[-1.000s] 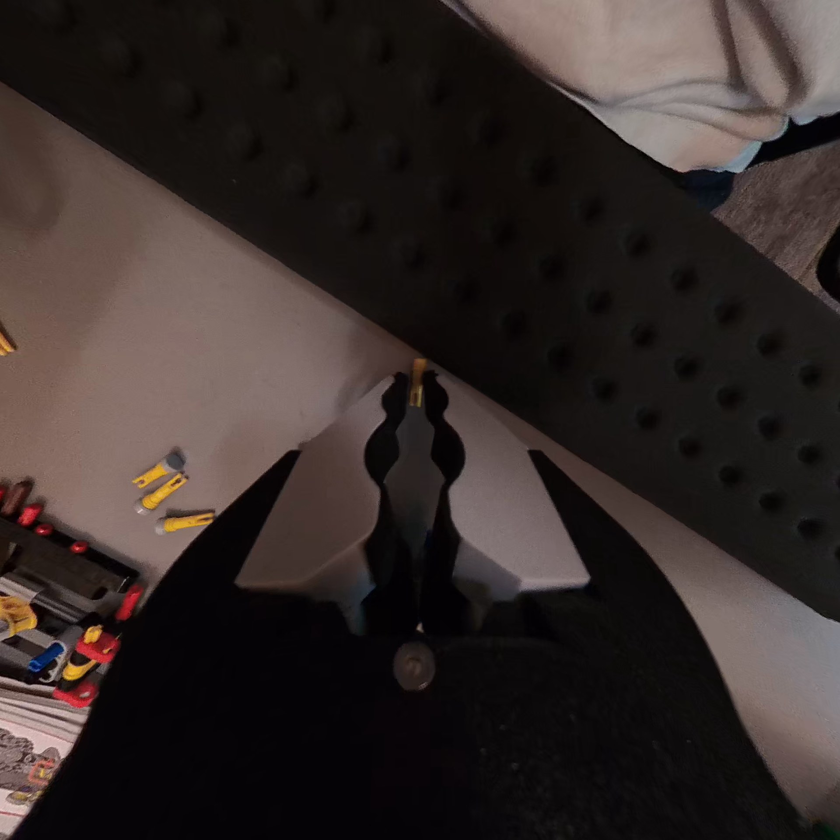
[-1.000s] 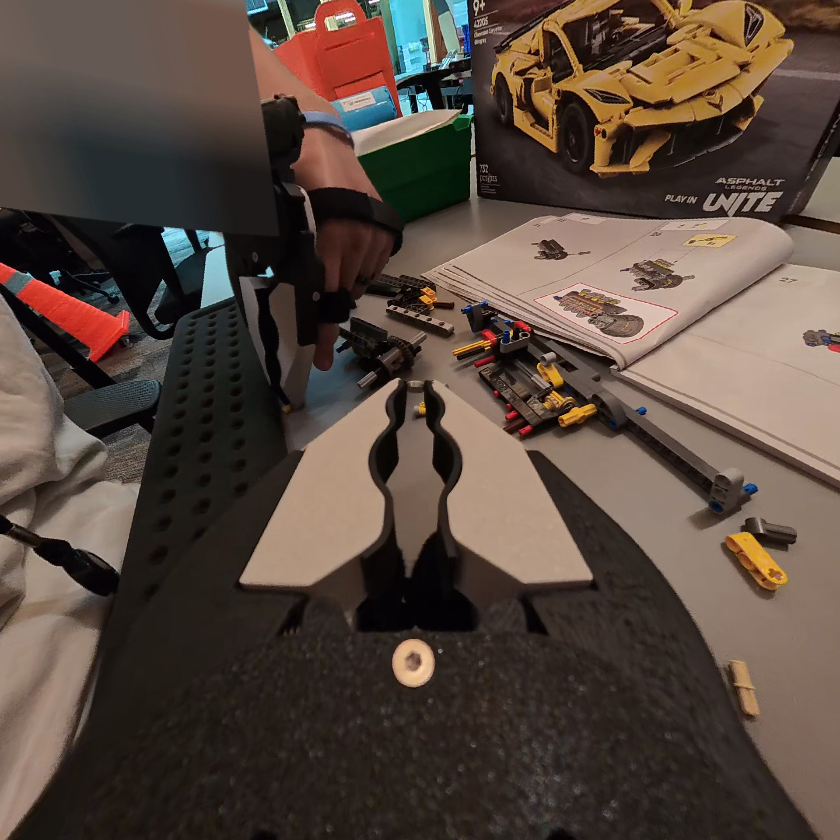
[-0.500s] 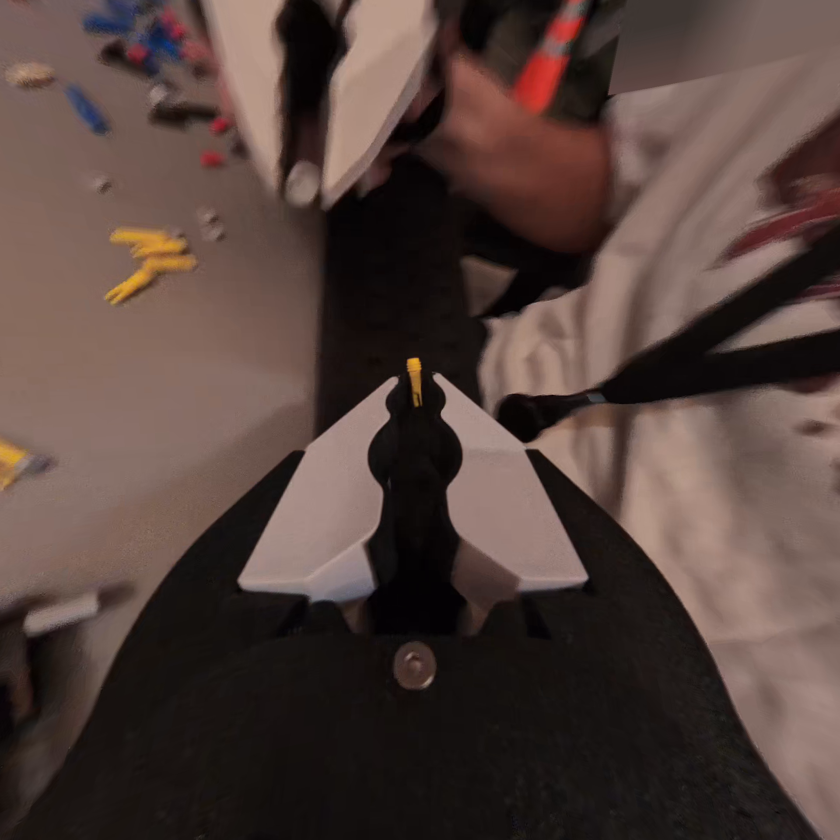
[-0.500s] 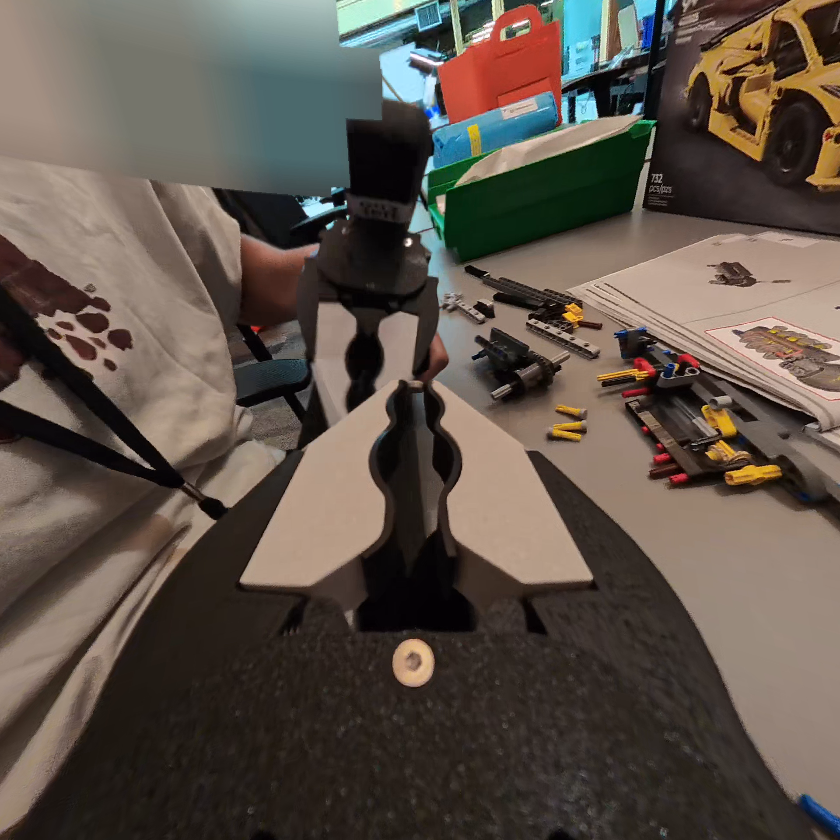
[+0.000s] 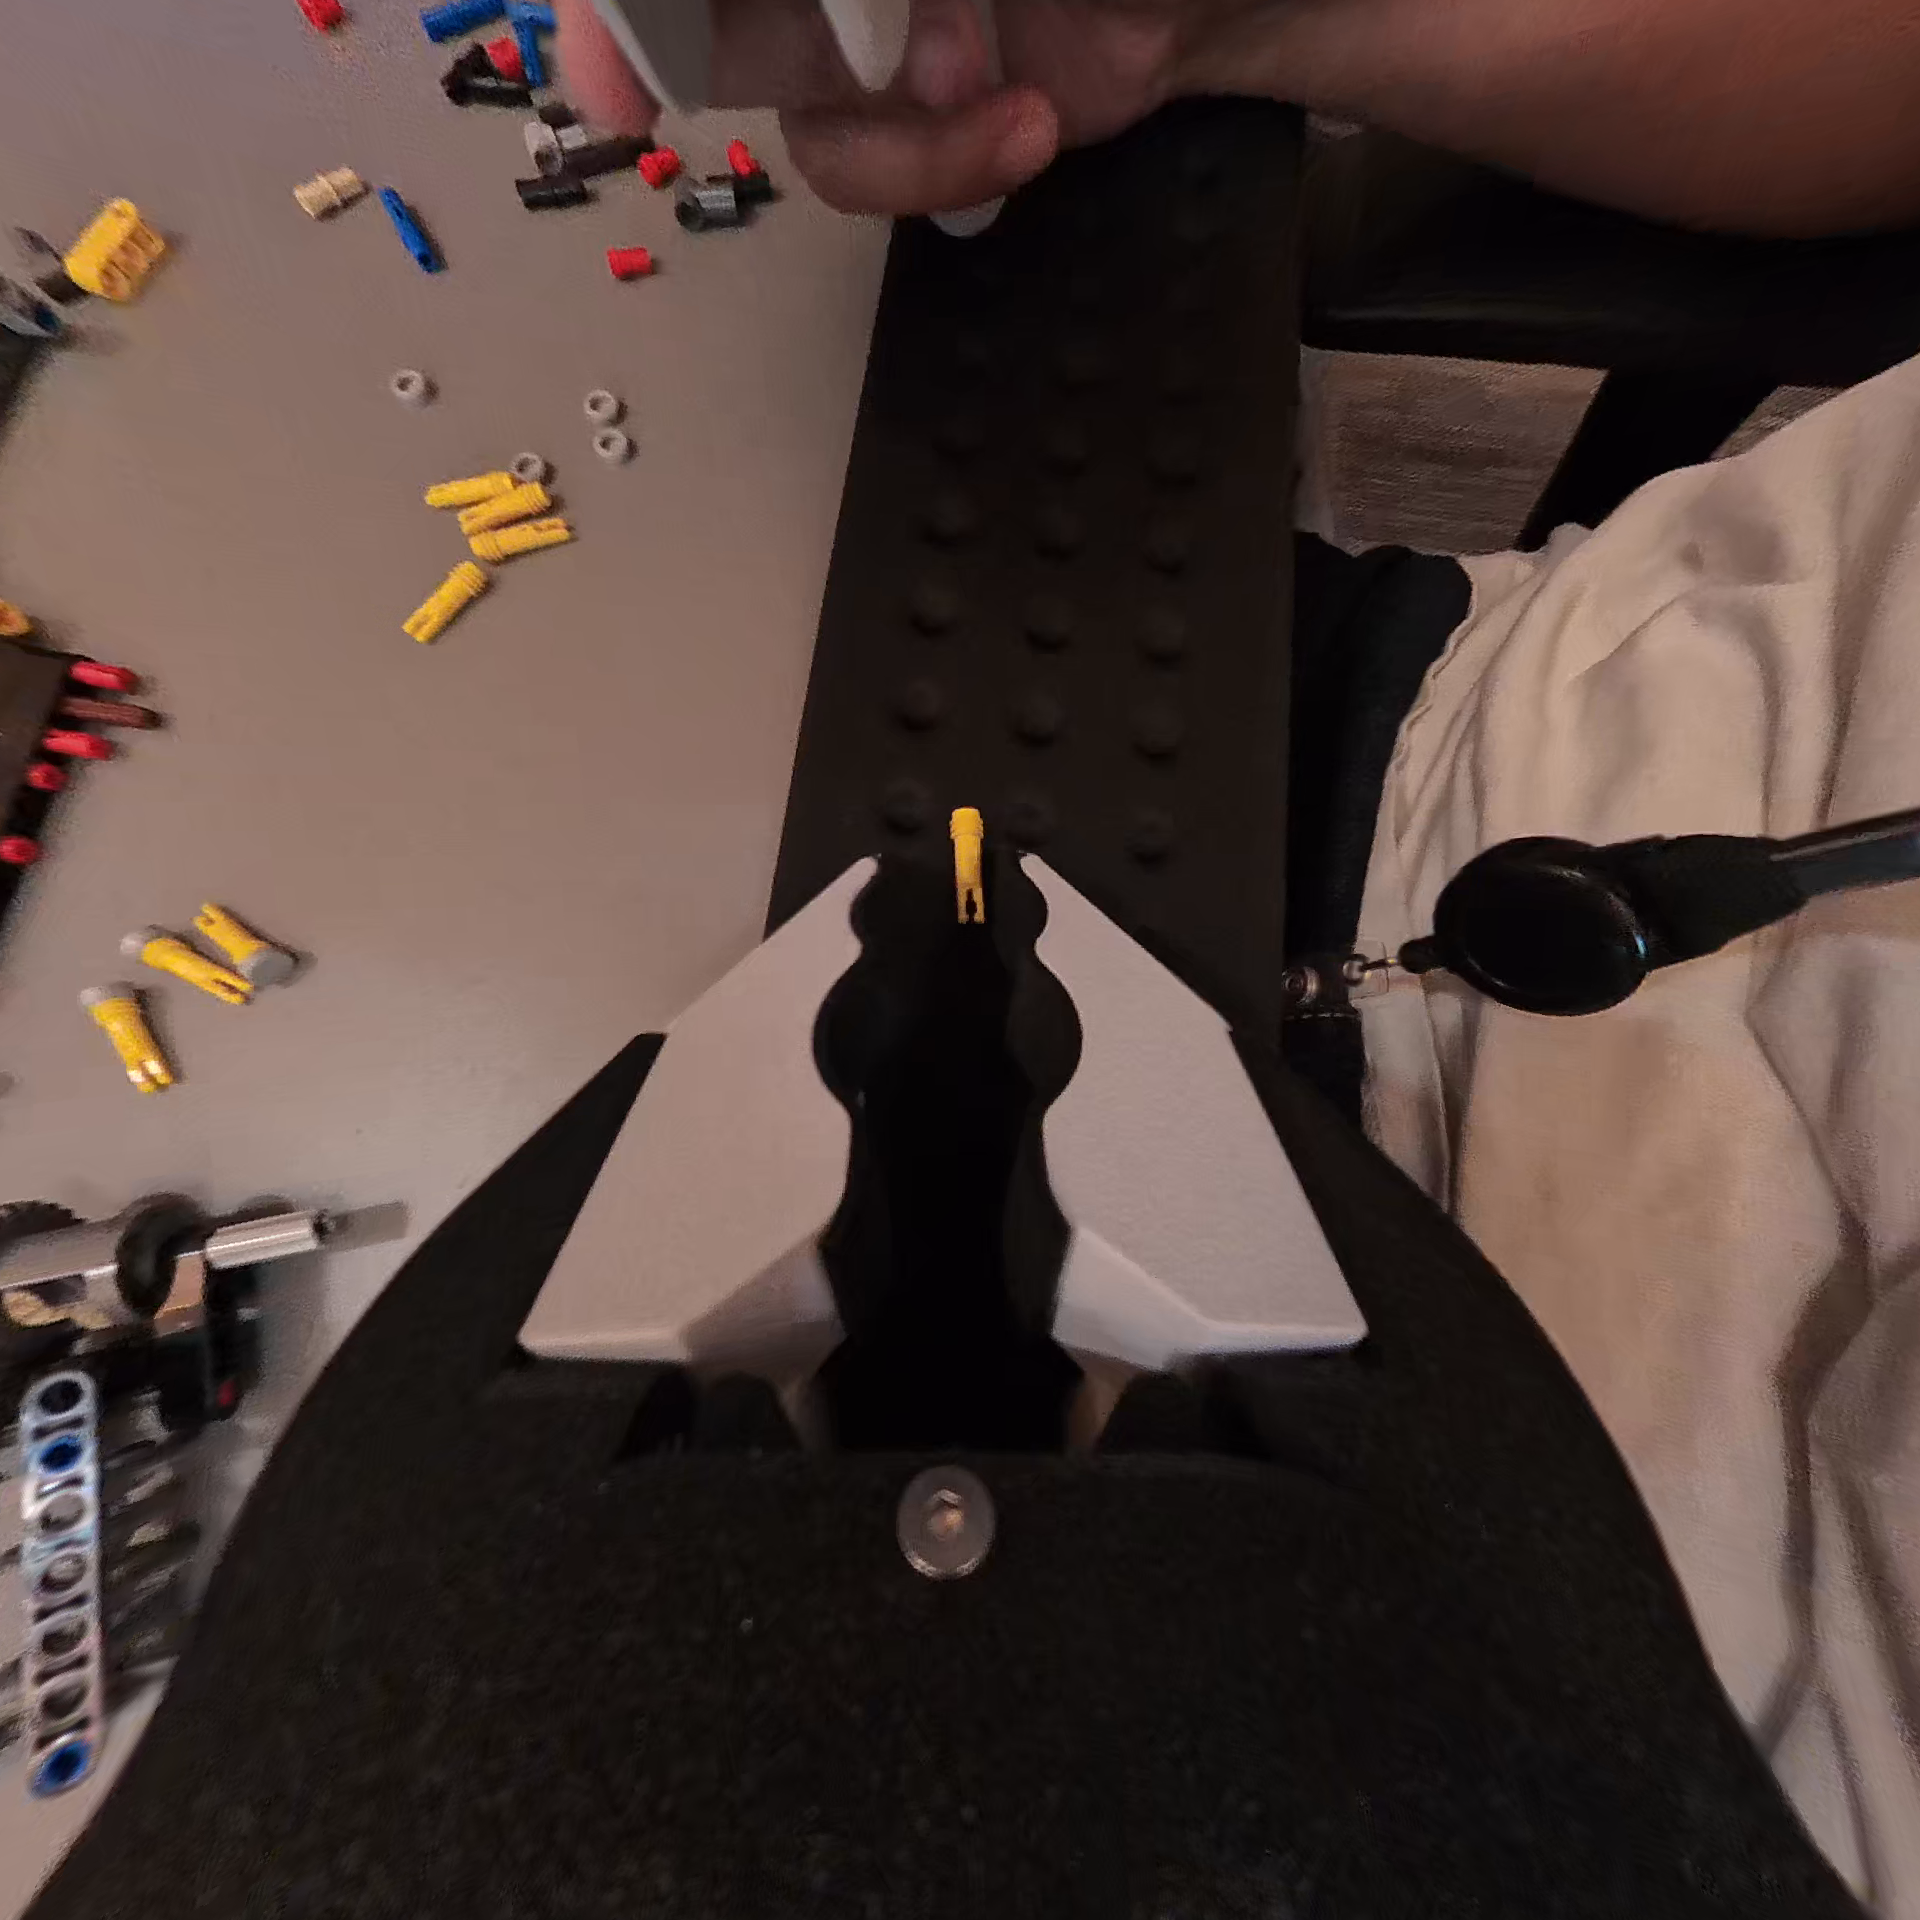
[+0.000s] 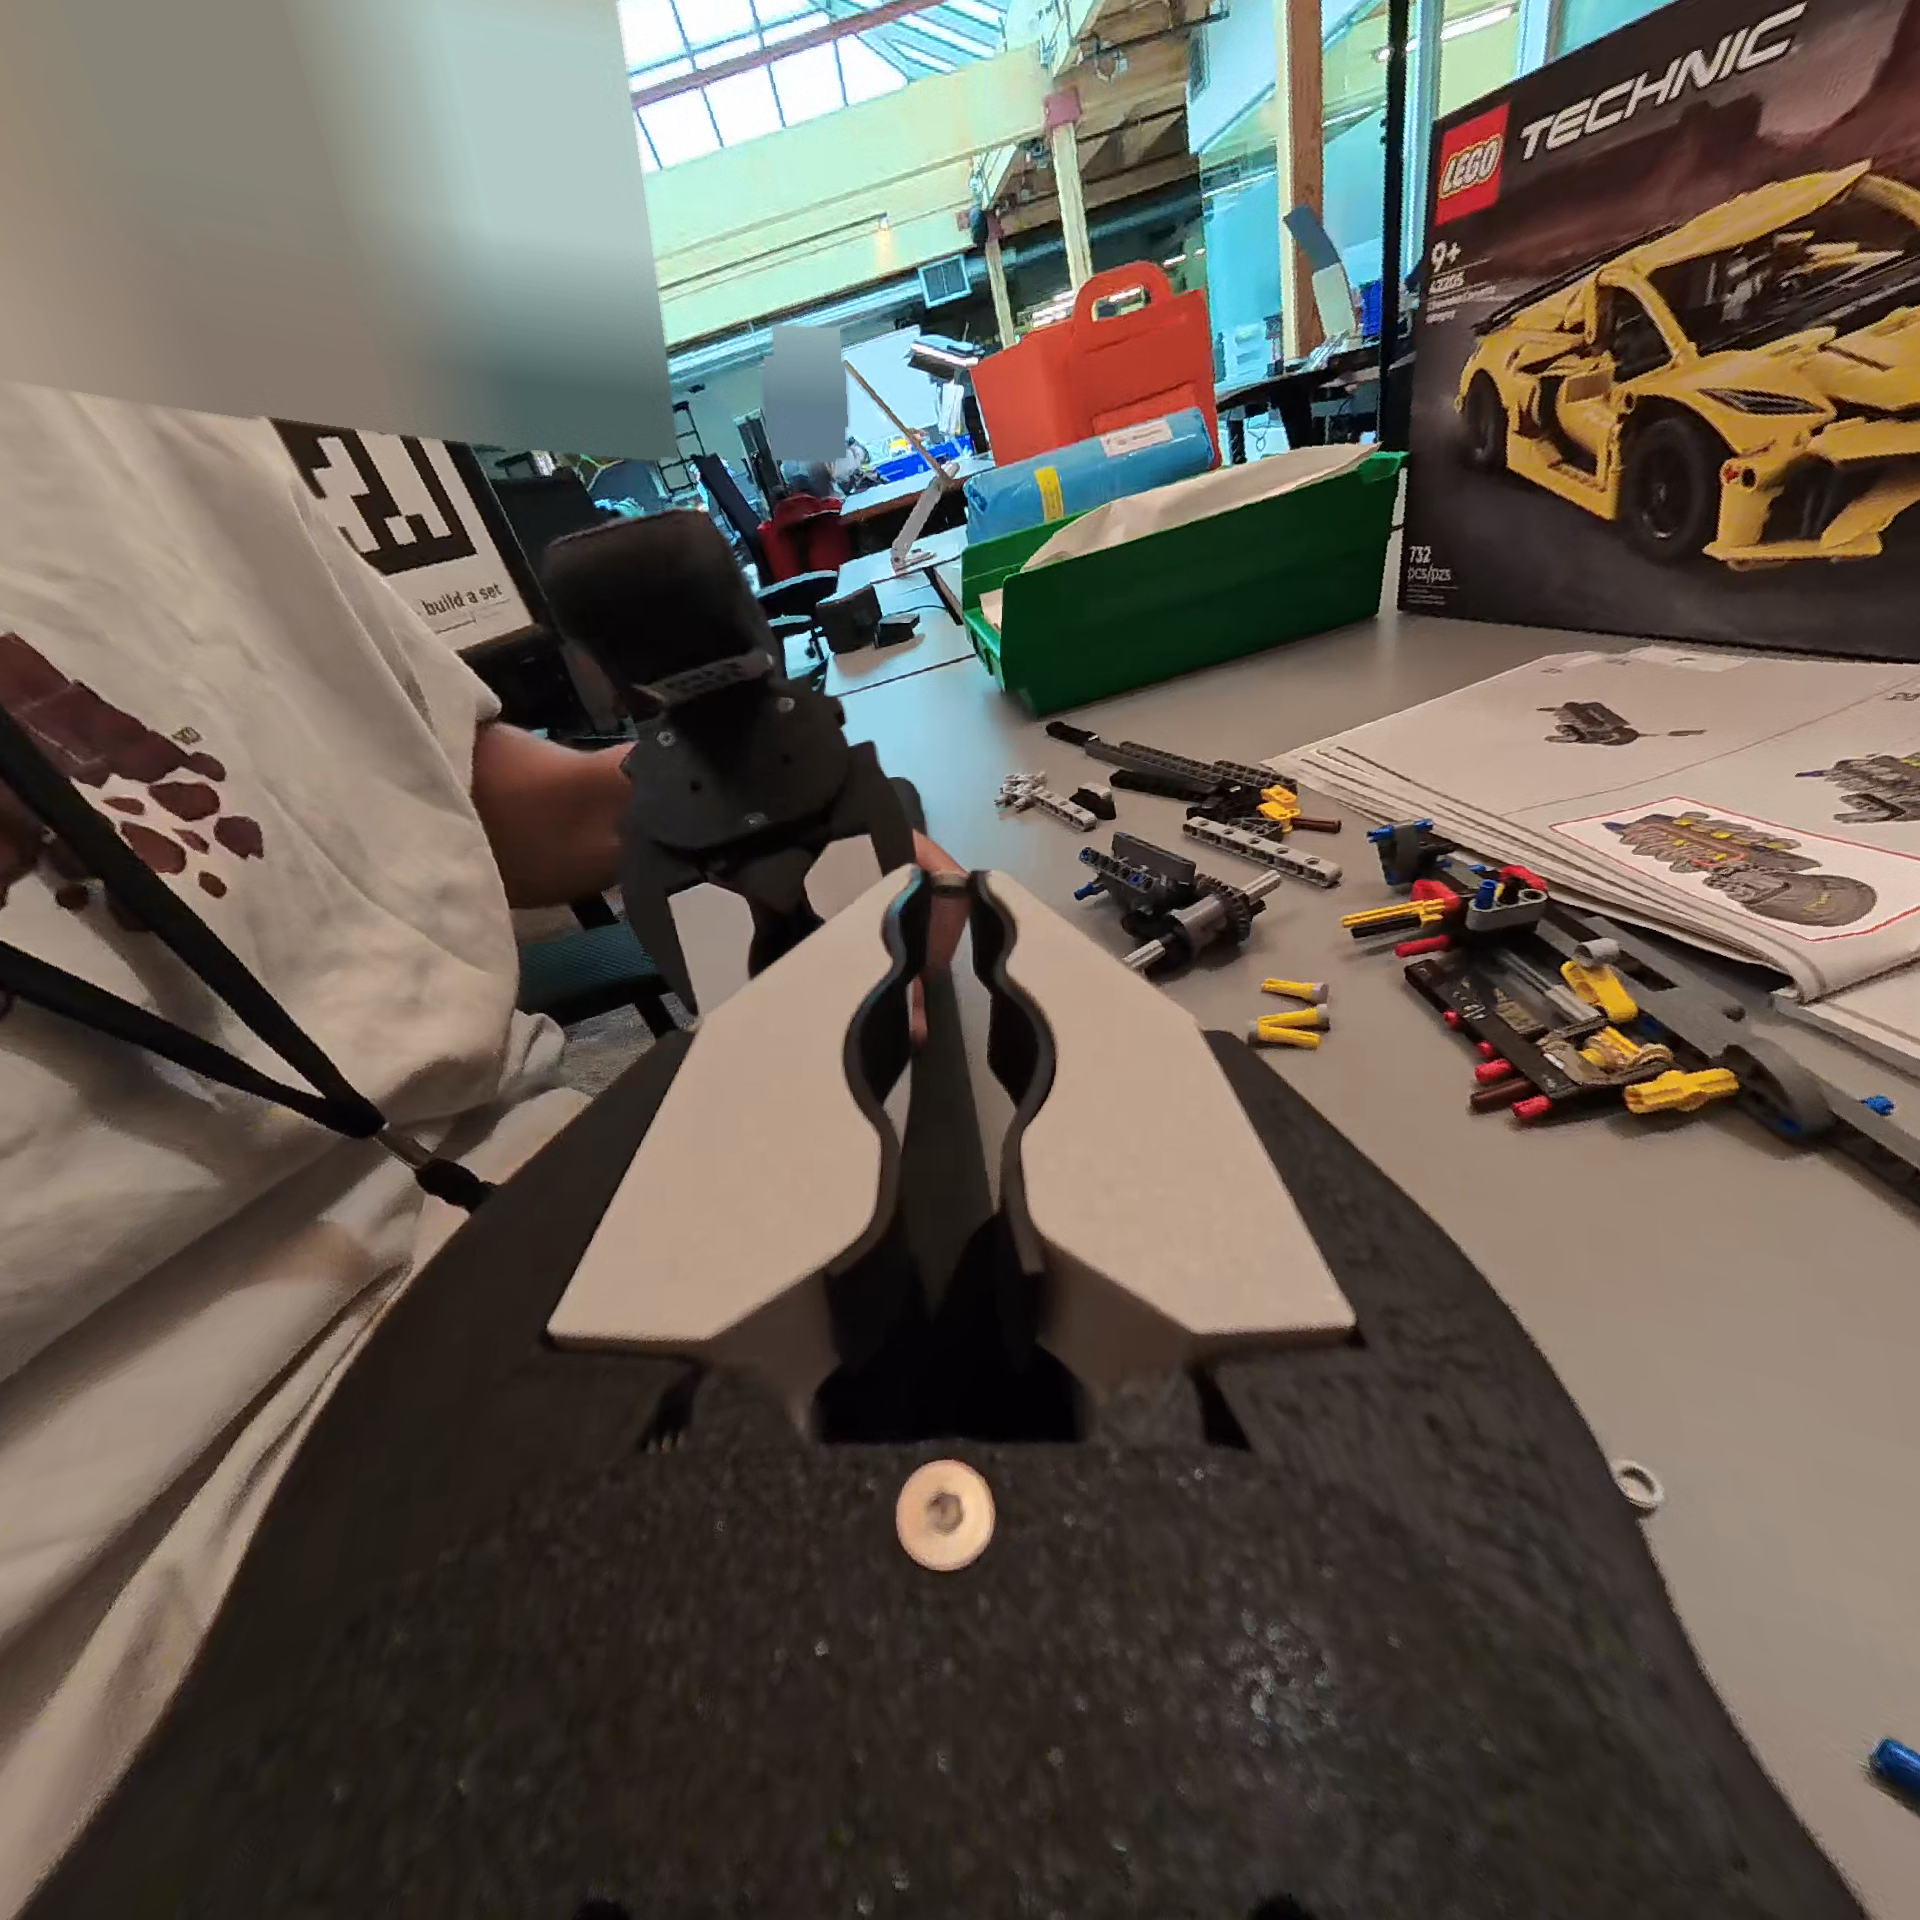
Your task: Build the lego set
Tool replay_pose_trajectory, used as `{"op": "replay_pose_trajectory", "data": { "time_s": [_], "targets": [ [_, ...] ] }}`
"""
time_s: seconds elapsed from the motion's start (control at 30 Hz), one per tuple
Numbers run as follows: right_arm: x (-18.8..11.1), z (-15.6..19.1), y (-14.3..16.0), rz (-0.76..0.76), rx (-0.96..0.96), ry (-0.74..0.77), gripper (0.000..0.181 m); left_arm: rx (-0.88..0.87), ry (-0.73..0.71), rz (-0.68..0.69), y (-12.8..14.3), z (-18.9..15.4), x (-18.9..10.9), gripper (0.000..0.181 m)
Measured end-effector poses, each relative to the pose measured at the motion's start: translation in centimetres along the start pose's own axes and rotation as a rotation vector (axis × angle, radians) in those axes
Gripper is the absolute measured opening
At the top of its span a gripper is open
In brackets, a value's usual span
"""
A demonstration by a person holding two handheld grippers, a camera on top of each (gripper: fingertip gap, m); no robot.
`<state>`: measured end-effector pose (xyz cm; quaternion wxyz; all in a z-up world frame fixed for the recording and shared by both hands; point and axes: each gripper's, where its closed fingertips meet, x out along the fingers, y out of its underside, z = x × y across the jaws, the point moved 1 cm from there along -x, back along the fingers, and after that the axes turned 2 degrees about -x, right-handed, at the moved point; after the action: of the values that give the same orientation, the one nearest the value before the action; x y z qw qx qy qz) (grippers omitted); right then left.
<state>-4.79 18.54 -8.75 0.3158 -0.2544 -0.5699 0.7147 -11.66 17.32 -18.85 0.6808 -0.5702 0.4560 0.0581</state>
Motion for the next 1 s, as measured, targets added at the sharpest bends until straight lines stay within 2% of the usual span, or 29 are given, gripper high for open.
{"op": "replay_pose_trajectory", "data": {
  "time_s": [0.07,0.17,0.23,0.27,0.33,0.43,0.53,0.67,1.0],
  "targets": [
    [0.4,0.3,0.4,0.029,-0.015,-0.012,0.007,0.0,0.013,0.013,0.1,0.0,0.2,0.014],
    [0.7,0.5,0.8,0.057,-0.04,-0.005,0.007,0.11,-0.037,0.0,-0.1,-0.1,0.1,0.008],
    [0.4,0.4,0.3,0.023,-0.03,0.001,0.007,0.098,-0.012,-0.069,-1.1,0.0,-0.4,0.004],
    [0.2,0.3,0.1,0.006,-0.018,0.003,0.007,0.077,0.004,-0.153,-2.5,0.2,-1.1,0.004],
    [0.0,-0.8,-0.2,-0.006,0.003,0.049,0.007,0.086,-0.02,-0.321,-5.6,1.9,-2.6,0.004],
    [-0.4,-4.7,-0.7,0.0,-0.015,0.228,0.007,0.196,-0.244,-0.425,-8.3,8.1,-3.0,0.004],
    [0.1,-7.3,-0.5,0.037,0.081,0.26,0.006,0.339,-0.446,-0.383,-8.4,12.3,-1.8,0.004],
    [0.7,-7.5,1.3,0.117,0.119,0.243,0.006,0.458,-0.567,-0.344,-7.8,12.2,-0.9,0.004],
    [0.6,-6.5,1.4,0.139,0.076,0.189,0.006,0.569,-0.618,-0.344,-7.9,10.4,-1.4,0.004]
  ]
}}
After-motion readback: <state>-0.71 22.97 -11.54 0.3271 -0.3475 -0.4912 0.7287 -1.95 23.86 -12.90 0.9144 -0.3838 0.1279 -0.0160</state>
